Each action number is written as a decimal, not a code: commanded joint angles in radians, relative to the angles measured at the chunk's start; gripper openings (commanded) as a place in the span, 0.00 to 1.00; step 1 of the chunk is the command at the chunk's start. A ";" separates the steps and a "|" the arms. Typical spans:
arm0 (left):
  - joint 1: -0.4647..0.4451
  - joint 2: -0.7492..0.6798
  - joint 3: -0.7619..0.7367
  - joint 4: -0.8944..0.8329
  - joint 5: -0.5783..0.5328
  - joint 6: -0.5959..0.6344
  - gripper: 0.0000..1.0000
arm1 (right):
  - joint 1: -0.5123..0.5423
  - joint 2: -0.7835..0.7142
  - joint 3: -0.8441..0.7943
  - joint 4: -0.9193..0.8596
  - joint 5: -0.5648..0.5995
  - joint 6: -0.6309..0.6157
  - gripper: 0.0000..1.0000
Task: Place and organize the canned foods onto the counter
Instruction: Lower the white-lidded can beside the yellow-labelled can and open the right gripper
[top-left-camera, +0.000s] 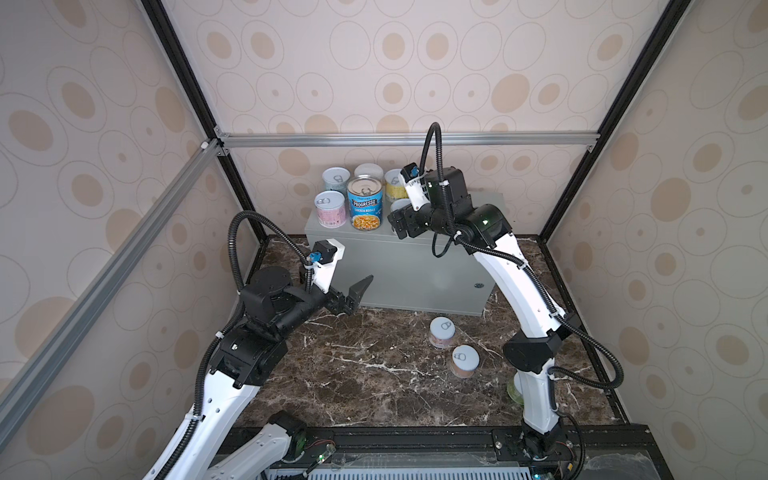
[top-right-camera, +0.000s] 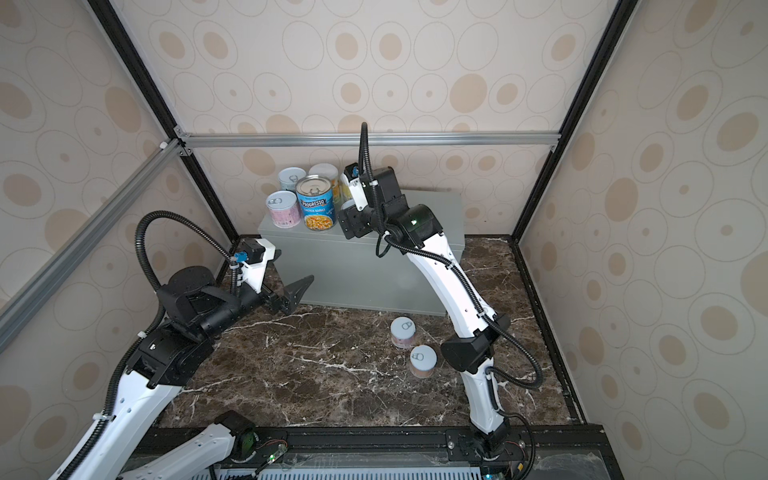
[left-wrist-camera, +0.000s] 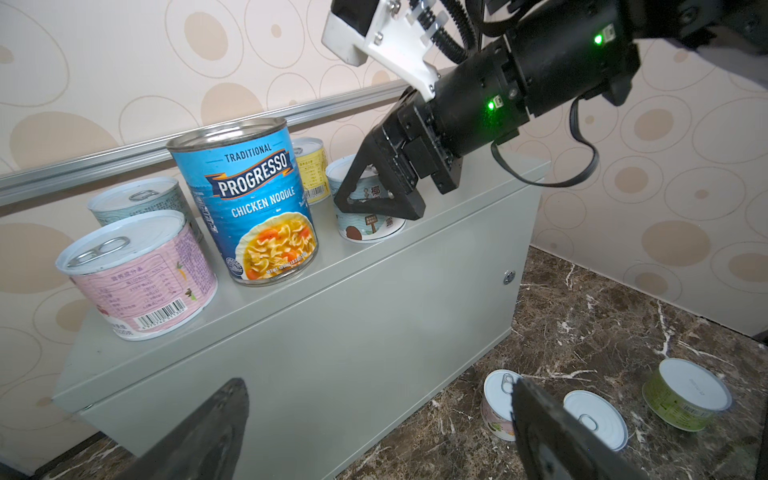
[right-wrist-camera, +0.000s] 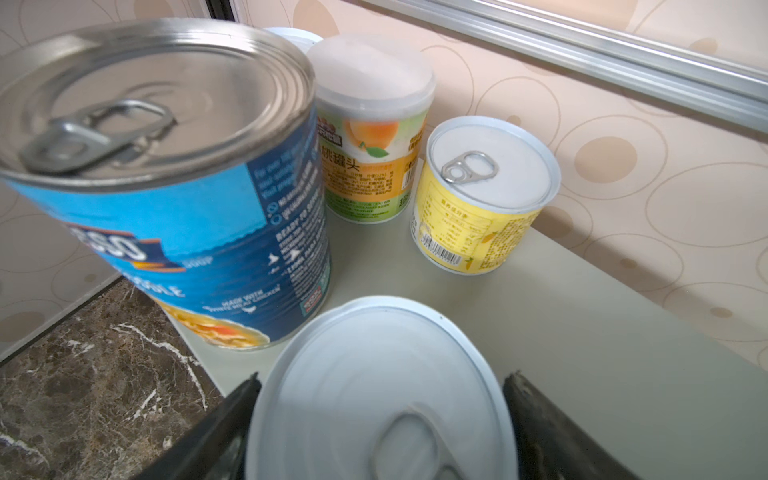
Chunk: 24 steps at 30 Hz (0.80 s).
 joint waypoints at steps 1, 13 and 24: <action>-0.007 -0.014 -0.004 0.023 -0.002 0.027 0.98 | -0.007 -0.046 -0.044 0.023 -0.003 -0.005 0.94; -0.008 0.004 0.011 0.024 0.027 0.014 0.98 | -0.035 -0.252 -0.426 0.195 -0.043 -0.008 0.94; -0.008 0.000 0.019 0.003 0.014 0.018 0.98 | -0.064 -0.266 -0.498 0.297 -0.162 -0.019 0.84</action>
